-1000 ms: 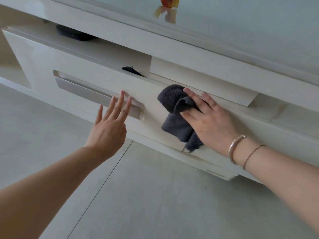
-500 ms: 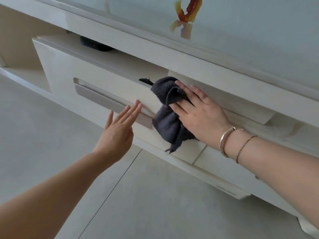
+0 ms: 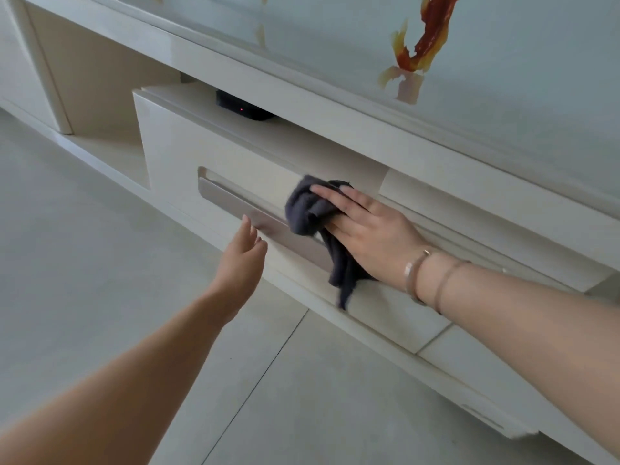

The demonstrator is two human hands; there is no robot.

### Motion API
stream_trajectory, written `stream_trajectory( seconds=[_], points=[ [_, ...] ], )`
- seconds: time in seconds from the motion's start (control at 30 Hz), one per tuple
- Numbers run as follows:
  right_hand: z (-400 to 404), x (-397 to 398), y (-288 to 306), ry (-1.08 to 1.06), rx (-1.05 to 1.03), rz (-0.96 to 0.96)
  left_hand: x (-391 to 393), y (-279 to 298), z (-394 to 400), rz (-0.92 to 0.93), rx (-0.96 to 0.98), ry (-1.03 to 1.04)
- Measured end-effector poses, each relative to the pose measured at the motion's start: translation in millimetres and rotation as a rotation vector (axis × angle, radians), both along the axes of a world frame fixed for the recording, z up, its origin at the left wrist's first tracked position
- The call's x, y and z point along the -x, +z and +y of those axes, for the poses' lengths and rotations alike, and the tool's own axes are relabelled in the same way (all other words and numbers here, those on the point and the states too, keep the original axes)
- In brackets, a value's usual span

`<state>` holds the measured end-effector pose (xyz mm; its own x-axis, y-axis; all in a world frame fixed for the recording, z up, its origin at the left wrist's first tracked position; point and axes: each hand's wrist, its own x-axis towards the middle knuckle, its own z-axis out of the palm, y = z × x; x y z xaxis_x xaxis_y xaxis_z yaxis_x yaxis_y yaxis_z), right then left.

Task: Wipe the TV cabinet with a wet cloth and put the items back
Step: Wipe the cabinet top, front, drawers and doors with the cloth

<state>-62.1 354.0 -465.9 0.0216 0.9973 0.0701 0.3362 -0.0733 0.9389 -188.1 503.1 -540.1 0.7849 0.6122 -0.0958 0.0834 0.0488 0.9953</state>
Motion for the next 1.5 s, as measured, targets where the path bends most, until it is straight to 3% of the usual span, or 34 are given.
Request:
stream_trajectory(
  seconds=[0.1,0.23,0.33,0.57,0.67,0.87,1.13,1.37,1.5],
  points=[
    [52,7,7,-0.051,-0.019,0.039,0,3,9,-0.025,0.049,0.047],
    [31,5,4,-0.134,-0.105,0.097,-1,-1,24,-0.065,0.072,0.119],
    [19,2,-3,-0.113,-0.102,0.108,-5,-7,35,-0.068,0.096,0.157],
    [128,16,-2,-0.129,-0.083,0.097,-9,-7,48,-0.104,0.286,0.214],
    [120,10,-7,-0.054,-0.050,0.015,-9,-13,65,-0.087,0.325,0.212],
    [83,-1,-17,-0.025,0.101,-0.022,-1,-12,89,-0.041,0.285,0.200],
    [214,10,4,0.016,0.071,0.001,9,0,124,-0.031,0.314,0.245],
    [143,10,19,-0.043,0.284,-0.016,27,25,171,0.068,0.202,0.226],
    [165,10,28,-0.093,0.349,0.039,38,50,206,0.104,0.081,0.160]
  ],
)
